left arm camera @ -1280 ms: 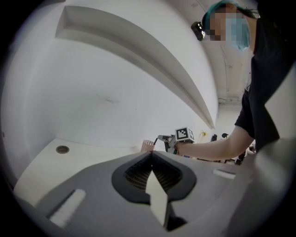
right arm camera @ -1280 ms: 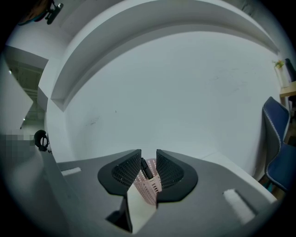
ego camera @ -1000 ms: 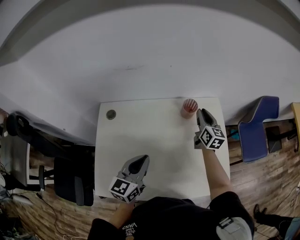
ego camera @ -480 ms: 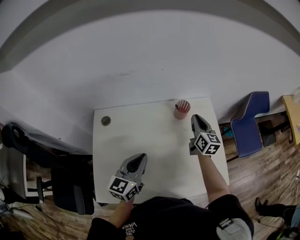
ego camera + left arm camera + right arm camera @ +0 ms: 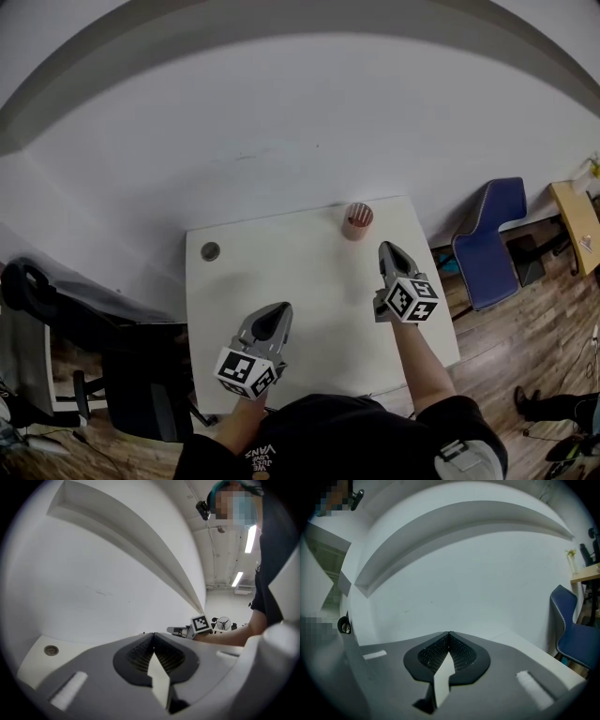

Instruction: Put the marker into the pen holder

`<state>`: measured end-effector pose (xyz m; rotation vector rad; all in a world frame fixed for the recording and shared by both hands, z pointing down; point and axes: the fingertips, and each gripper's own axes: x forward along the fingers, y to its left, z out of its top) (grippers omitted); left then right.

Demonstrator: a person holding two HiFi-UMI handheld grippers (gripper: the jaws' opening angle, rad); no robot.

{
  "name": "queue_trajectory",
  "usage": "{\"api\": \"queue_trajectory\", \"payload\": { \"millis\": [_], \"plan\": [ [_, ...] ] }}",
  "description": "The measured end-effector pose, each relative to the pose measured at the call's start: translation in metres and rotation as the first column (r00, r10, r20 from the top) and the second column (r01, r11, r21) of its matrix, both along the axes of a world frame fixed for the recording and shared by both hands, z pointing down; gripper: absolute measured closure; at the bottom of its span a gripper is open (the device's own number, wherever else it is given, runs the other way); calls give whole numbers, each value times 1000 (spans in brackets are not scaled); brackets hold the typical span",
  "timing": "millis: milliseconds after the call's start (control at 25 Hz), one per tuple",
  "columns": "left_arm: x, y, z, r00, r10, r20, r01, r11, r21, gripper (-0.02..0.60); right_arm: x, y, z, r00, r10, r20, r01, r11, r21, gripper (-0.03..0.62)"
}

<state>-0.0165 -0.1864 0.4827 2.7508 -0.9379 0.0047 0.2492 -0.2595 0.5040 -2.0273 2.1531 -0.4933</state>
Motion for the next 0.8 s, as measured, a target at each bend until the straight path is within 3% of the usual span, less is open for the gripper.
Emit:
{"api": "queue_trajectory", "payload": {
  "millis": [800],
  "plan": [
    [-17,10,-15,992,128,-24,-126,990,69,529,-34,100,-34,995,102,1,-101,992,78,592]
  ]
}}
